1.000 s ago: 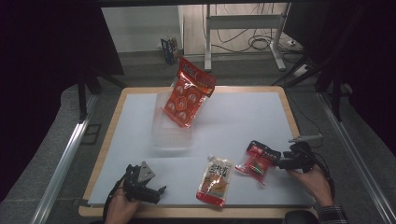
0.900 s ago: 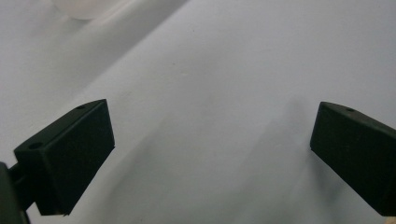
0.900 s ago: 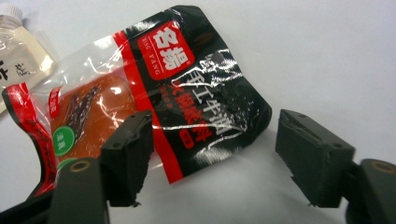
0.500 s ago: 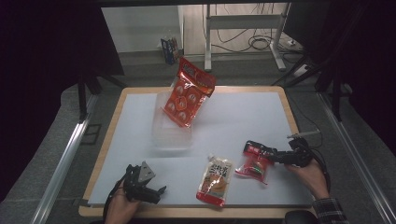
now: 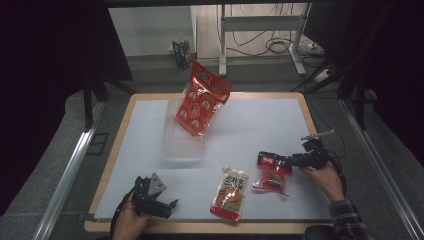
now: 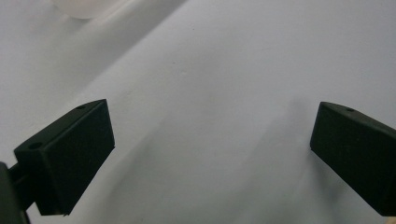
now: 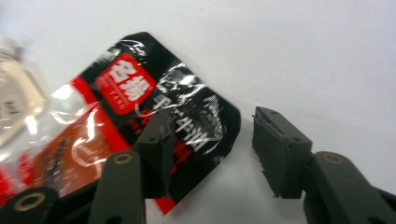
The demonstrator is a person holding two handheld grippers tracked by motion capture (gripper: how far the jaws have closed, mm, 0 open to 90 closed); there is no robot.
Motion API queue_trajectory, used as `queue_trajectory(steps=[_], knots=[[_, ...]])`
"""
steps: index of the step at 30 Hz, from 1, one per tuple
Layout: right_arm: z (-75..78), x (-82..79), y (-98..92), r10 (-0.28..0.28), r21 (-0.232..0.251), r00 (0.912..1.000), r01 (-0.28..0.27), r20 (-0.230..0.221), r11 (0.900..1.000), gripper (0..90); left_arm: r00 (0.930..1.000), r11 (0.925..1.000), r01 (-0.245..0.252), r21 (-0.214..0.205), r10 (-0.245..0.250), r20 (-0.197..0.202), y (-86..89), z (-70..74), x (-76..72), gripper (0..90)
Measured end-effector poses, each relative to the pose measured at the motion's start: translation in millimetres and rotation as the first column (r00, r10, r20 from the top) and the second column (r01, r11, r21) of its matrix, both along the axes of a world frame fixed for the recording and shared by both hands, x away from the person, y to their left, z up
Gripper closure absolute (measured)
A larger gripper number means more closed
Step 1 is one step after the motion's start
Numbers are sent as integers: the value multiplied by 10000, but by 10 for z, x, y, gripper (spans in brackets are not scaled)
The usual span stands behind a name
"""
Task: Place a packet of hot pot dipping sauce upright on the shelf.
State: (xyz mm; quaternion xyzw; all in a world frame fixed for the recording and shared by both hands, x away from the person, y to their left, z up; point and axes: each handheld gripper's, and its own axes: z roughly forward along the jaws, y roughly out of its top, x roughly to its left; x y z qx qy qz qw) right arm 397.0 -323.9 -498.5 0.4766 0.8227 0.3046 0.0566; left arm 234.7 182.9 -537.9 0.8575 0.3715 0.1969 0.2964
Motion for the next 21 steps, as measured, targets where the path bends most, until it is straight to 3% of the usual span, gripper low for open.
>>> queue_trajectory(steps=[7, 13, 16, 21], knots=[[-24, 89, 45, 101, -79, 9995, -104, -312, 9999, 665, 10000, 10000, 4, 2, -4, -4, 1, 0, 0, 0], [-14, 97, 14, 0, -137, 9997, -4, -256, 9999, 836, 10000, 10000, 23, 47, -23, 0, -4, -2, -1, 0], [-11, 91, 2, 24, -75, 9997, -26, -239, 10000, 883, 10000, 10000, 20, 51, -20, -1, -4, -2, -1, 0], [66, 52, 21, 10, -134, 10000, -10, 24, 9999, 889, 10000, 10000, 23, 54, -23, 4, -4, -2, 0, 0]])
